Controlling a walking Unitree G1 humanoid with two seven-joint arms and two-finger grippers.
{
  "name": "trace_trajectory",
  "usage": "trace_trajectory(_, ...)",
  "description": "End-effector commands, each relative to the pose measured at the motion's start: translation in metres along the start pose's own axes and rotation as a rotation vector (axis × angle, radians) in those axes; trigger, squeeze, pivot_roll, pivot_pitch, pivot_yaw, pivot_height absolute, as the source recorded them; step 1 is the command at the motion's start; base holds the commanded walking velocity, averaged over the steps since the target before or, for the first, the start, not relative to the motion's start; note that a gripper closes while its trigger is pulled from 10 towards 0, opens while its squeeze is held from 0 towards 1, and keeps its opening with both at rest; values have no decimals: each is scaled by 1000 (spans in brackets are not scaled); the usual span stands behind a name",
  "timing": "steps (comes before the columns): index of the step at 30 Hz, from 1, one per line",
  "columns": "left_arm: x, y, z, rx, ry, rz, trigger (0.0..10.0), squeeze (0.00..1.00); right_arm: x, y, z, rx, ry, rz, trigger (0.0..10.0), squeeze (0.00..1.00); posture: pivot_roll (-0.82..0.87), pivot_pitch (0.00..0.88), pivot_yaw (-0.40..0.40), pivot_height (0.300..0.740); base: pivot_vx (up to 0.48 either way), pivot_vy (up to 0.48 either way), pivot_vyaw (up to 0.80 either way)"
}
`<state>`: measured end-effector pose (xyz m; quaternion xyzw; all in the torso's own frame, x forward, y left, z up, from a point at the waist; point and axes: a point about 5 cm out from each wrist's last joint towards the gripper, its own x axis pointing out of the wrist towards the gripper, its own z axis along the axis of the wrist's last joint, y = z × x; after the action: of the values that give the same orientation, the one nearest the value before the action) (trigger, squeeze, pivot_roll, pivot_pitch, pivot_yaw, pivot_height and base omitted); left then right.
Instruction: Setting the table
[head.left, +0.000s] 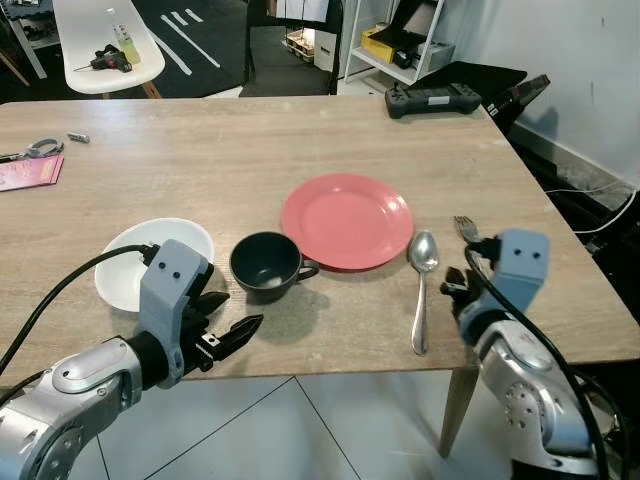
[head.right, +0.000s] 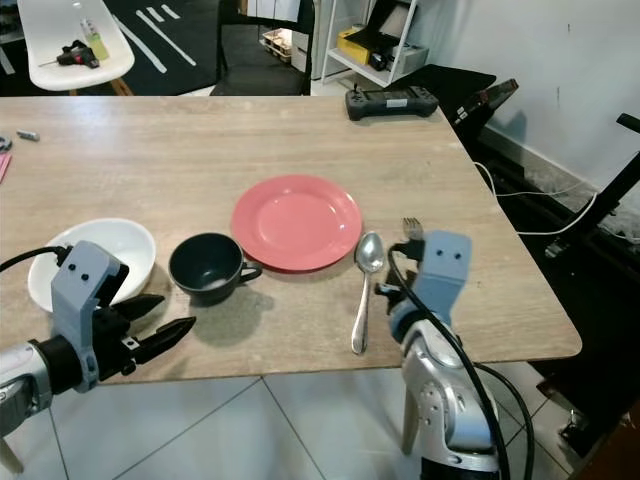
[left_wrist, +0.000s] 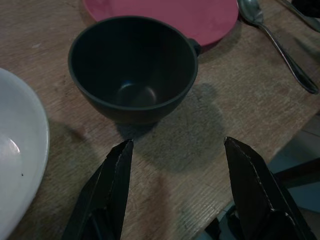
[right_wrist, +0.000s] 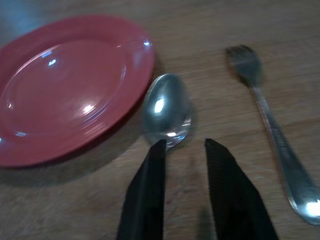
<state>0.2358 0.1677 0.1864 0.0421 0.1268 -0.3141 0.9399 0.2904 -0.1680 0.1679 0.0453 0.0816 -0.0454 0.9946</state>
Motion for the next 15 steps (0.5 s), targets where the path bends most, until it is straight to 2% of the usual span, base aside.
trace_trajectory(1, 0, -1, -3, -4, 13, -2, 10000, 0, -2, 1, -6, -23, 25, -17, 10000, 1000, 25, 92, 65, 740, 0, 0, 0)
trace_trajectory(4, 0, -2, -4, -6, 12, 1, 10000, 0, -3, 11, -11, -76, 31, -41, 10000, 1000, 30, 91, 62, 740, 0, 0, 0)
trace_trajectory(6, 0, -2, -4, -5, 11, 3, 10000, 0, -3, 10, -13, -101, 32, -71, 10000, 1000, 32, 89, 60, 740, 0, 0, 0)
trace_trajectory(8, 0, -1, -3, -6, 10, 4, 10000, 0, -3, 7, -16, -117, 33, -98, 10000, 0, 32, 89, 60, 740, 0, 0, 0)
trace_trajectory(15, 0, -1, -4, -8, 9, 5, 10000, 0, -3, 2, -21, -128, 51, -142, 10000, 0, 33, 90, 60, 740, 0, 0, 0)
